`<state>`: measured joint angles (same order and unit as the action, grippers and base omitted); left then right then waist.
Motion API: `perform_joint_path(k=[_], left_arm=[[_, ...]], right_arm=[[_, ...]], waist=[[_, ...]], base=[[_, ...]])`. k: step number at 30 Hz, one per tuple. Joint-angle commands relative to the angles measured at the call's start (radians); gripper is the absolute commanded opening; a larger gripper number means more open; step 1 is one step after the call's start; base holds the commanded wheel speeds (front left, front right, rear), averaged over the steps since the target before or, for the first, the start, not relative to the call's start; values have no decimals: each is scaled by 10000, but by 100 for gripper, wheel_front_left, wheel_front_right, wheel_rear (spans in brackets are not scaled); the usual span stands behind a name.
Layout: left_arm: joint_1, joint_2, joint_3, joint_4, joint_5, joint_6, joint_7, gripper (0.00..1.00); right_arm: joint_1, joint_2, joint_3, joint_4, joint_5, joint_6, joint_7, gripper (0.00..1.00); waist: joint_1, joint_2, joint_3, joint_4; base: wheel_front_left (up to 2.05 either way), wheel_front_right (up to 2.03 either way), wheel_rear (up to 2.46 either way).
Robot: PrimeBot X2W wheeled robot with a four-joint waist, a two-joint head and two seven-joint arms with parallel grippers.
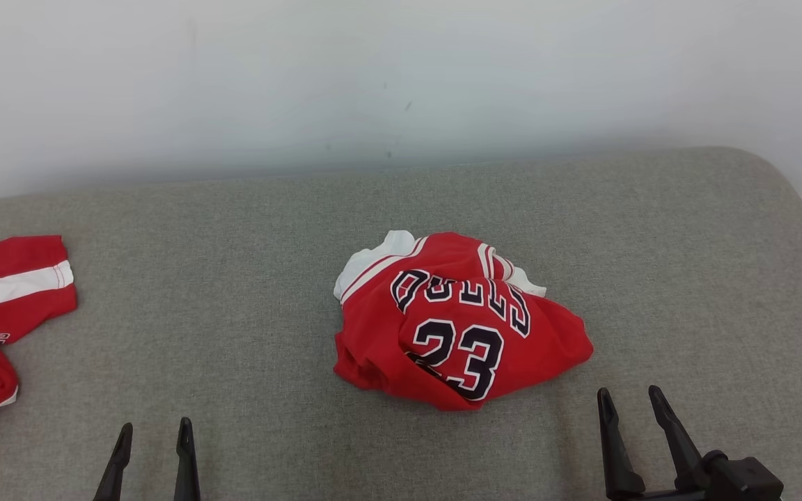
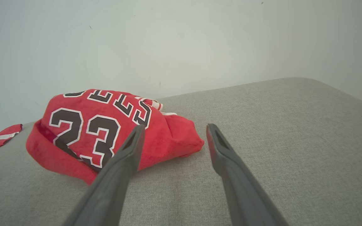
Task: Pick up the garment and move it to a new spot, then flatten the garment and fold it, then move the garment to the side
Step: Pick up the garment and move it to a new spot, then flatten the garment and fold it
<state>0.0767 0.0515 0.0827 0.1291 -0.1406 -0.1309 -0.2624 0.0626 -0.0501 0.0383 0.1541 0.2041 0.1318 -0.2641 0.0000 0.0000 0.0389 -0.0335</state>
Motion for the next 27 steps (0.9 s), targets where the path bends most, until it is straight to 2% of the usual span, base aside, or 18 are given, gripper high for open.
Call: perform_joint_path(k=[1,27], left_arm=[[26,-20,19,23,54,9,-28,100],[-117,-22,-15,184,-65,9,-28,100]], right_arm=[[73,-3,10,20,-36,-22,-14,100],[38,-3,59,45,24,-22,-14,100]], waist=[[0,0,-10,5],[0,0,35,3]], base=[[0,0,0],[0,0,0]])
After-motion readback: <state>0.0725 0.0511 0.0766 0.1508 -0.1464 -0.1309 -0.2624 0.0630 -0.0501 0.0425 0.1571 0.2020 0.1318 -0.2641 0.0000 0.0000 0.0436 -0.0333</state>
